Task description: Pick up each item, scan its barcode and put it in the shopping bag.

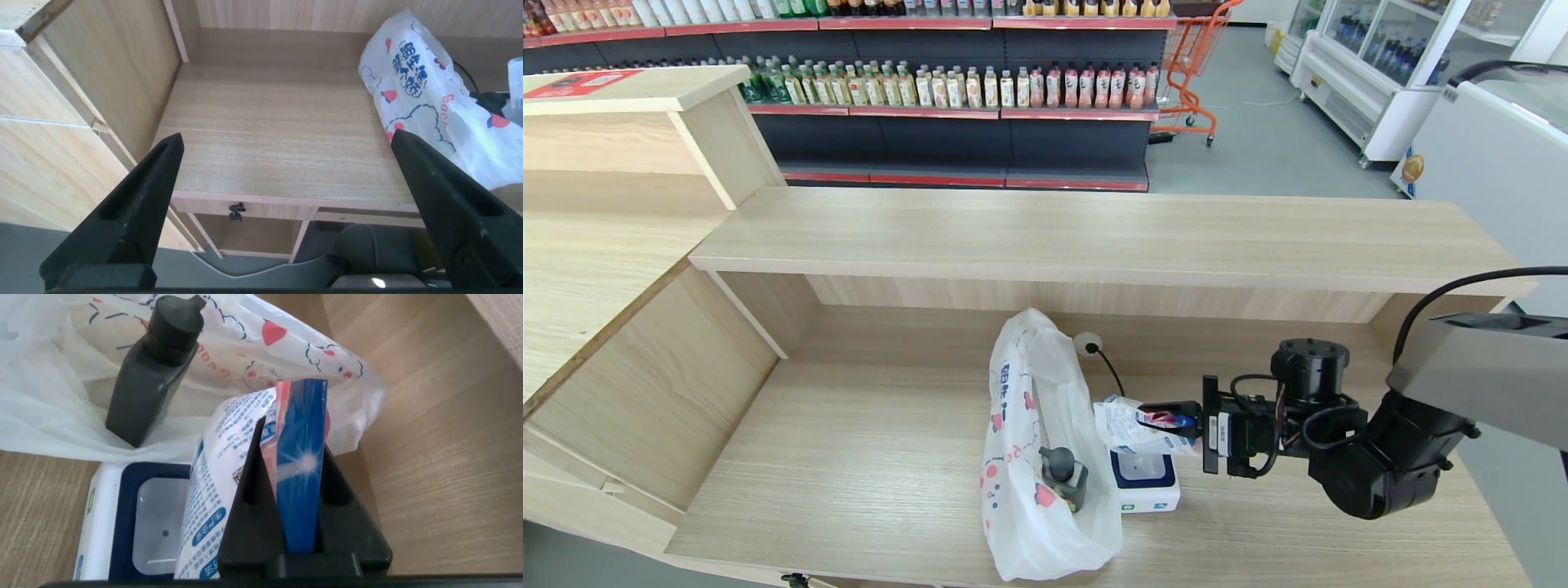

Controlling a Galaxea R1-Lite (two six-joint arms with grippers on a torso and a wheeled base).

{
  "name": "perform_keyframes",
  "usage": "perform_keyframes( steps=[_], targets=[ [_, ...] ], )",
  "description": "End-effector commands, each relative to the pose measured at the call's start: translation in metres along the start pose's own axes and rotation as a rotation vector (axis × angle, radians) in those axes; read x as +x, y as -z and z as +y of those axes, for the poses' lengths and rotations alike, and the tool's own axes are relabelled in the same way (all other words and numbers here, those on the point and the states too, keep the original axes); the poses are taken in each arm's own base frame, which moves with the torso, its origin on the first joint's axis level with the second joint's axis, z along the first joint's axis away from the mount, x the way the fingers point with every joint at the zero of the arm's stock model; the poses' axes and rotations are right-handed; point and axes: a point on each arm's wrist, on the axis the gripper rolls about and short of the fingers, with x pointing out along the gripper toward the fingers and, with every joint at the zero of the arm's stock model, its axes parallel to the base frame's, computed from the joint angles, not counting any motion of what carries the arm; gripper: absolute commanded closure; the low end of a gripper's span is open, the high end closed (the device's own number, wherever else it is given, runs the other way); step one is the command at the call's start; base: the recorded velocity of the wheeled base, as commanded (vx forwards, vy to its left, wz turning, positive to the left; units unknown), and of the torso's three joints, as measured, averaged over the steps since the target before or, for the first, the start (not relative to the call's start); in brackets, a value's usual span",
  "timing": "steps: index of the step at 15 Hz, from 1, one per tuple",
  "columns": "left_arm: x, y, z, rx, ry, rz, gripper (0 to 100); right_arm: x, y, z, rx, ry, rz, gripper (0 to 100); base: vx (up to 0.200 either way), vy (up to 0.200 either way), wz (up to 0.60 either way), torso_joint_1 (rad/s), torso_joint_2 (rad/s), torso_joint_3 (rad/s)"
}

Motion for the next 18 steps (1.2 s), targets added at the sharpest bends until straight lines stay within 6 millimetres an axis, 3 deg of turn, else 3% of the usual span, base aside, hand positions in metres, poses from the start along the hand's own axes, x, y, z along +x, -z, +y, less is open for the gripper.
perform_keyframes(
  steps=[1, 5, 6, 8, 10, 12, 15, 18],
  targets=[
    [0.0, 0.0, 0.0, 0.0, 0.0, 0.001, 0, -0.005, -0.006, -0.003, 0.007, 0.005, 0.007, 100, 0.0, 0.0, 0.0, 0.0, 0.0, 0.0],
    [0.0, 0.0, 0.0, 0.0, -0.001, 0.0, 0, -0.093, -0.049, -0.021, 0.349, 0.148, 0.153, 100, 0.0, 0.0, 0.0, 0.0, 0.0, 0.0],
    [0.0, 0.0, 0.0, 0.0, 0.0, 0.0, 0, -0.109, -0.063, -0.025, 0.442, 0.207, 0.2, 100, 0.0, 0.0, 0.0, 0.0, 0.0, 0.0],
    [0.0, 0.0, 0.0, 0.0, 0.0, 0.0, 0, -0.118, -0.083, -0.033, 0.616, 0.3, 0.258, 100, 0.0, 0.0, 0.0, 0.0, 0.0, 0.0],
    [0.0, 0.0, 0.0, 0.0, 0.0, 0.0, 0, -0.098, -0.116, -0.048, 0.908, 0.465, 0.279, 100, 0.0, 0.0, 0.0, 0.0, 0.0, 0.0],
    [0.0, 0.0, 0.0, 0.0, 0.0, 0.0, 0, -0.072, -0.126, -0.058, 1.046, 0.547, 0.276, 100, 0.0, 0.0, 0.0, 0.0, 0.0, 0.0],
    [0.0, 0.0, 0.0, 0.0, 0.0, 0.0, 0, -0.047, -0.117, -0.054, 1.147, 0.515, 0.33, 100, 0.0, 0.0, 0.0, 0.0, 0.0, 0.0],
    [0.0, 0.0, 0.0, 0.0, 0.0, 0.0, 0, -0.037, -0.107, -0.048, 1.178, 0.491, 0.357, 100, 0.0, 0.0, 0.0, 0.0, 0.0, 0.0]
  ],
)
